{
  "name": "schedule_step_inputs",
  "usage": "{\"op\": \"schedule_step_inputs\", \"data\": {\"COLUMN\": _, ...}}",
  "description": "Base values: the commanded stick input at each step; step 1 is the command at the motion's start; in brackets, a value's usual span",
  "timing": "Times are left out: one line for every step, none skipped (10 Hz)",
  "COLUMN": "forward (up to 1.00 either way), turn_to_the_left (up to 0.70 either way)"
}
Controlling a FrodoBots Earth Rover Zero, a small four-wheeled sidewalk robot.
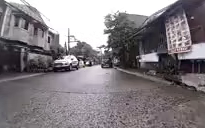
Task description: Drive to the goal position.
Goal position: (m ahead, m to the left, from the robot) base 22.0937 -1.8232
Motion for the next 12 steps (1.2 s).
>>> {"op": "schedule_step_inputs", "data": {"forward": 1.00, "turn_to_the_left": 0.06}}
{"op": "schedule_step_inputs", "data": {"forward": 1.00, "turn_to_the_left": 0.27}}
{"op": "schedule_step_inputs", "data": {"forward": 1.00, "turn_to_the_left": 0.27}}
{"op": "schedule_step_inputs", "data": {"forward": 1.00, "turn_to_the_left": 0.17}}
{"op": "schedule_step_inputs", "data": {"forward": 1.00, "turn_to_the_left": 0.00}}
{"op": "schedule_step_inputs", "data": {"forward": 1.00, "turn_to_the_left": 0.00}}
{"op": "schedule_step_inputs", "data": {"forward": 1.00, "turn_to_the_left": 0.00}}
{"op": "schedule_step_inputs", "data": {"forward": 1.00, "turn_to_the_left": 0.00}}
{"op": "schedule_step_inputs", "data": {"forward": 1.00, "turn_to_the_left": 0.00}}
{"op": "schedule_step_inputs", "data": {"forward": 1.00, "turn_to_the_left": 0.25}}
{"op": "schedule_step_inputs", "data": {"forward": 1.00, "turn_to_the_left": 0.27}}
{"op": "schedule_step_inputs", "data": {"forward": 1.00, "turn_to_the_left": 0.02}}
